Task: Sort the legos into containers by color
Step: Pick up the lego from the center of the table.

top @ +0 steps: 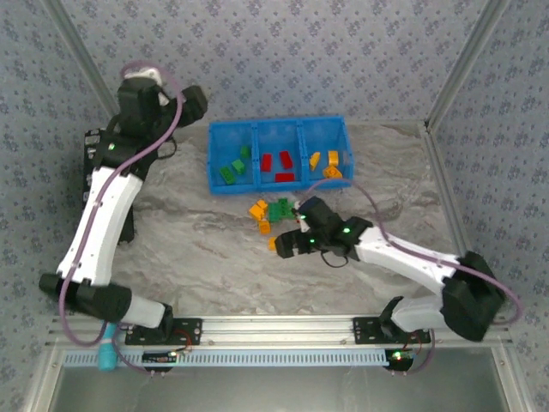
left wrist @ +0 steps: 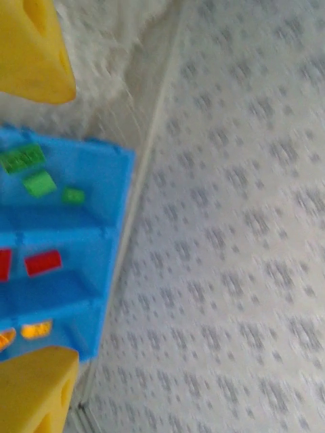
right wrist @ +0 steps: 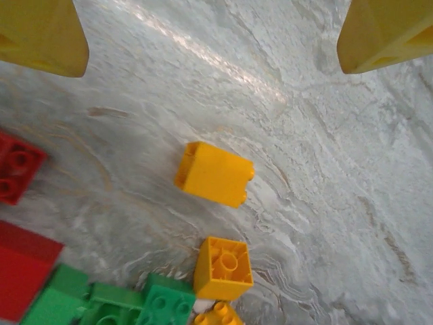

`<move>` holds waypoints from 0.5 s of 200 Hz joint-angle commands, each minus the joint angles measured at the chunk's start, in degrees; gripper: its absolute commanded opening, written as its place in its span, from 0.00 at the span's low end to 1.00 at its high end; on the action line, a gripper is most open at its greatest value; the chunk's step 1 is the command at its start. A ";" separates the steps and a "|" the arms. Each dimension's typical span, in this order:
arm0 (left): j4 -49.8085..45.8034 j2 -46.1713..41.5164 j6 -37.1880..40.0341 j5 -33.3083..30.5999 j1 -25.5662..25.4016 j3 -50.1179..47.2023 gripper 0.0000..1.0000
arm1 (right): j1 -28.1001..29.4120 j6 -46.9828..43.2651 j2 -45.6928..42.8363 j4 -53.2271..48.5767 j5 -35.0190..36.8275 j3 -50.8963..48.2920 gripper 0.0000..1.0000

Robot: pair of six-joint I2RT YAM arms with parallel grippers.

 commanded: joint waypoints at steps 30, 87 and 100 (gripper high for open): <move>-3.08 -11.07 8.40 4.85 7.54 -16.39 0.97 | 2.47 5.09 14.54 -5.45 5.16 11.17 0.99; -2.81 -19.35 11.33 5.10 11.29 -24.97 1.00 | 2.38 3.70 26.67 -9.54 6.33 19.68 0.91; -1.74 -20.78 11.36 4.78 11.55 -26.34 1.00 | 2.42 3.63 27.58 -10.20 7.42 19.85 0.90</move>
